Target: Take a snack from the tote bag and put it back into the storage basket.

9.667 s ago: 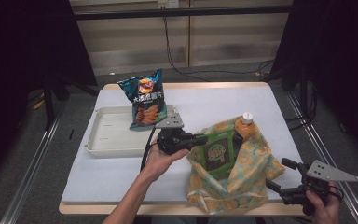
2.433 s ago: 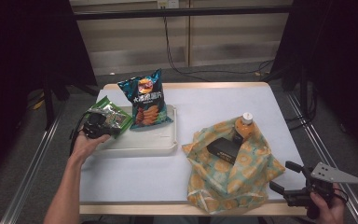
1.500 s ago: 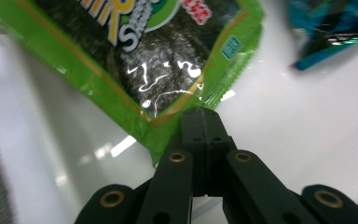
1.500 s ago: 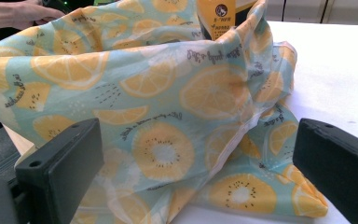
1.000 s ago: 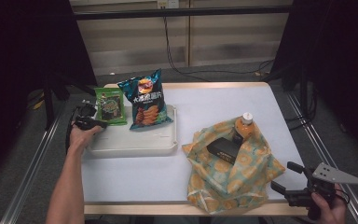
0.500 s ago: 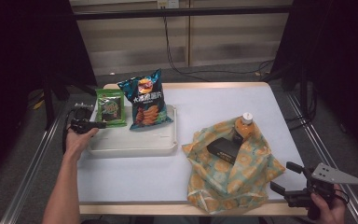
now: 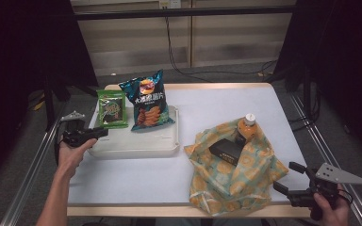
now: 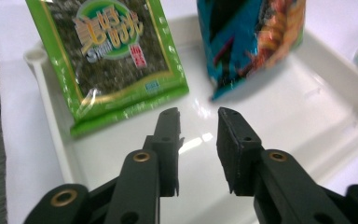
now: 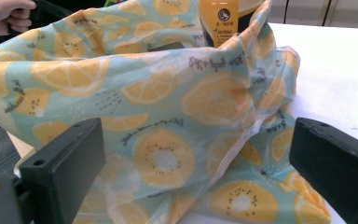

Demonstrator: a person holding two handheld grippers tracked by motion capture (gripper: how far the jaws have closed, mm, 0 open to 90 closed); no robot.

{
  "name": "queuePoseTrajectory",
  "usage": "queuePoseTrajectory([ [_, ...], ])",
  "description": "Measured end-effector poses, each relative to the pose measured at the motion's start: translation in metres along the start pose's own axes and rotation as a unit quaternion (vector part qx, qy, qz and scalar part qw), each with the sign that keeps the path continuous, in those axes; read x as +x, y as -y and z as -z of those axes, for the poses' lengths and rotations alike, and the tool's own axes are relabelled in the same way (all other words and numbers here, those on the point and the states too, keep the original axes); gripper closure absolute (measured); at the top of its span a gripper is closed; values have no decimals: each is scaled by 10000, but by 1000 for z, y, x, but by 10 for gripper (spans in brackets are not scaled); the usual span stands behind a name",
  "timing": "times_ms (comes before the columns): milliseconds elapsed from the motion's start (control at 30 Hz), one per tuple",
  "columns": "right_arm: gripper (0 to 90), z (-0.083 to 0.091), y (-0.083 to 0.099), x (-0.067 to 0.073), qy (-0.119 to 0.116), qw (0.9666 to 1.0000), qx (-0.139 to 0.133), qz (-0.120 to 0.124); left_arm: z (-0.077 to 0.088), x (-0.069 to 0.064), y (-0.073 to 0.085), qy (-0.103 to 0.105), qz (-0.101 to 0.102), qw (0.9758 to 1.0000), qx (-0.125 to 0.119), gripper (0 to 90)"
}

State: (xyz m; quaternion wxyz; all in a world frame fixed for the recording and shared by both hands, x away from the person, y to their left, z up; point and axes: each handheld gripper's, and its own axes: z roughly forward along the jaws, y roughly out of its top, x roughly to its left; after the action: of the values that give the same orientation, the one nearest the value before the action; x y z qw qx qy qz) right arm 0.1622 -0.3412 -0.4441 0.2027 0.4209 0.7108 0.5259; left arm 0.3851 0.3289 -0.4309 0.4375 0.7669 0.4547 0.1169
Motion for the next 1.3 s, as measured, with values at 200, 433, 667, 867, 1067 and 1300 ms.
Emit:
queuePoseTrajectory([
  [200, 85, -6, -7, -1, 45, 10000, 15, -31, 17, -21, 9, 2, -131, 9996, -264, 614],
  [433, 130, -10, -22, 6, 41, 10000, -61, -2, 37, -46, 19, 167, -297, 9983, -475, 618],
  [667, 176, -19, -30, 11, 70, 9999, 33, 91, 56, -77, 36, -4, -751, 9966, -325, 629],
  [867, 271, -31, -39, 3, -7, 9999, 105, 54, 57, -107, 52, 249, -911, 9949, -357, 573],
  [1067, 263, -41, -48, -7, 129, 9999, 100, -48, 49, -138, 60, 566, -901, 9930, -505, 533],
  [1300, 179, -47, -38, -11, 311, 9993, 83, -210, 28, -164, 55, 1049, -1019, 9883, -434, 501],
])
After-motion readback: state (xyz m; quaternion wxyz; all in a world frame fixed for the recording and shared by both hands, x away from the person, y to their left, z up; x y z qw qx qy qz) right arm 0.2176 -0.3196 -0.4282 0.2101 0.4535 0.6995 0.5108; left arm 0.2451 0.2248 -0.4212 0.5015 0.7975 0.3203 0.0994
